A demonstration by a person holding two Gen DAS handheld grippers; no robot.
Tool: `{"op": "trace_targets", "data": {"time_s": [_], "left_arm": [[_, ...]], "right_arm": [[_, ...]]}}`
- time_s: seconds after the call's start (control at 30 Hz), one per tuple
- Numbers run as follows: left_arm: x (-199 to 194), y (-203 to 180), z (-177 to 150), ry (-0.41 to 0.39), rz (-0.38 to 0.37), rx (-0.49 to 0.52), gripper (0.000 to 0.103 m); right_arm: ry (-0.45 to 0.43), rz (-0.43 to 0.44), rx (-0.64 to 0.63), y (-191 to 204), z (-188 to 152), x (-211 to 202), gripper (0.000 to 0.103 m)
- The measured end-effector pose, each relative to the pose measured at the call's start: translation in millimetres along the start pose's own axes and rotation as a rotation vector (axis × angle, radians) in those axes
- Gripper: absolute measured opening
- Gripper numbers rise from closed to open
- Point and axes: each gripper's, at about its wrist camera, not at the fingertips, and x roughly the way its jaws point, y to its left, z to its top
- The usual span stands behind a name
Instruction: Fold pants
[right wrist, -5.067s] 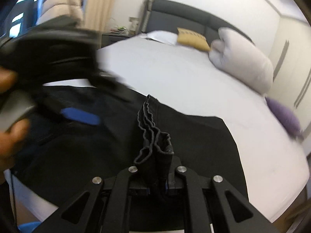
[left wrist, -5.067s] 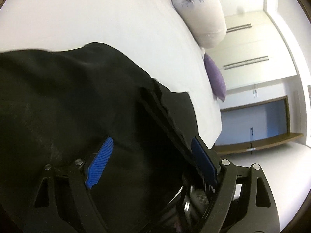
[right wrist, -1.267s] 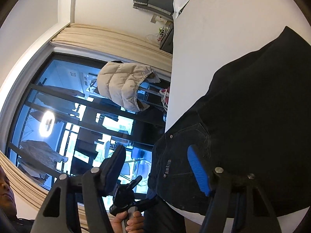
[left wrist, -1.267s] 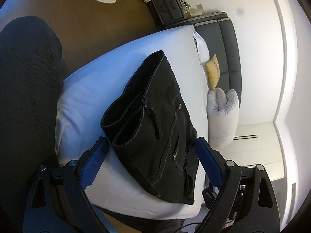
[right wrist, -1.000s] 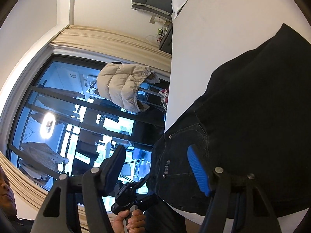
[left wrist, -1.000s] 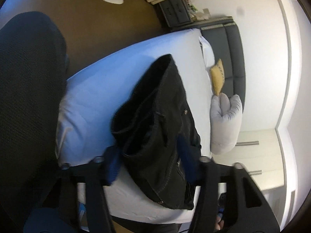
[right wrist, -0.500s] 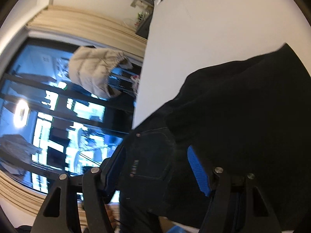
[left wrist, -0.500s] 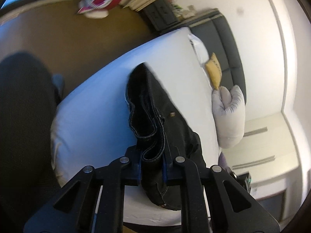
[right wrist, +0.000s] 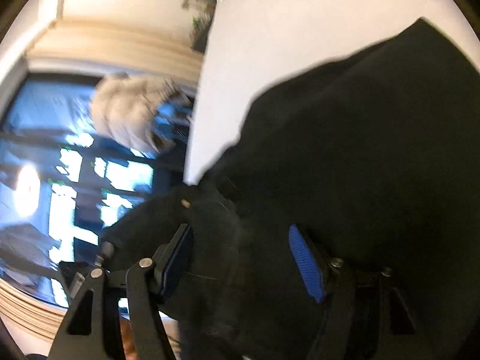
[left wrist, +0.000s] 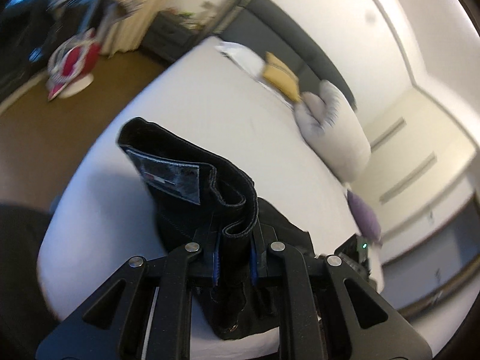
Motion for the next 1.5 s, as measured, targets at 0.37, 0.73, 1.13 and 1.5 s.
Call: {"op": "trace_targets", "data": {"time_s": [0.37, 0.73, 1.13, 1.5], "left_arm": [[123, -191, -70, 0.2, -0.084, 0.497, 0.012], [183, -257, -159, 0.303, -0.045, 0.77, 0.012], [214, -280, -207, 0.324, -0.073, 0.869, 0.012], [231, -296, -223, 0.357, -0.128, 0.904, 0.012]], "right_arm": [[-0.006, 0.217, 0.064, -27, 37, -66, 0.086], [0.127, 0.097, -0.07, -15, 67, -42, 0.086], [0.1, -0.102, -0.124, -30, 75, -68, 0.012], [0.05, -0.159, -0.106, -54, 89, -95, 0.011]]}}
